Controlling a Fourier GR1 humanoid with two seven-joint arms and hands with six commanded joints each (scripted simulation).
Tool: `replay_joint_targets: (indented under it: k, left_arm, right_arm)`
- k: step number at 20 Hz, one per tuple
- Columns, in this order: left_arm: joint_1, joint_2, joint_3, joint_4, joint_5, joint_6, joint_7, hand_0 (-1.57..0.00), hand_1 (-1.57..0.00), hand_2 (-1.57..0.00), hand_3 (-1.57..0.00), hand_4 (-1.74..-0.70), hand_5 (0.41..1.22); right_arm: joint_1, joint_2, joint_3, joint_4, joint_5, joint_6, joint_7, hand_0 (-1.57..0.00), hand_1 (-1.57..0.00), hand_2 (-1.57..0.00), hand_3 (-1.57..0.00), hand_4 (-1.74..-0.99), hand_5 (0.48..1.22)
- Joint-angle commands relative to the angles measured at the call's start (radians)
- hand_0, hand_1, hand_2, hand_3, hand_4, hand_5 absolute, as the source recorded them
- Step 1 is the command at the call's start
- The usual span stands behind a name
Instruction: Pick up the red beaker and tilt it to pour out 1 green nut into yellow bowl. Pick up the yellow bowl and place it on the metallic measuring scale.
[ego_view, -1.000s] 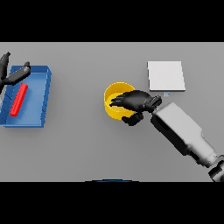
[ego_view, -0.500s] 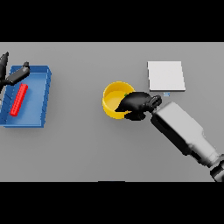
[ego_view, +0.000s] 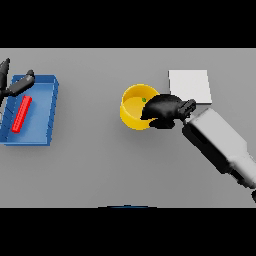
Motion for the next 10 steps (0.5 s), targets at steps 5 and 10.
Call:
replay_joint_targets:
  k: [5,10]
  left_arm:
    - [-0.011,-0.017,-0.002,0.012,0.003,-0.012,-0.012,0.0,0.0,0.0,0.0,-0.8,0.723]
    - [-0.002,0.015,0.006,-0.004,0.003,-0.011,-0.01,0.0,0.0,0.0,0.0,-0.8,0.723]
  right_arm:
    - [-0.027,-0.033,-0.052,-0.102,-0.04,0.062,0.108,-1.56,-1.56,-1.55,-1.29,-1.723,1.219]
    - [-0.026,-0.084,-0.072,-0.136,-0.043,0.062,0.108,-1.57,-1.57,-1.56,-1.24,-1.719,1.22]
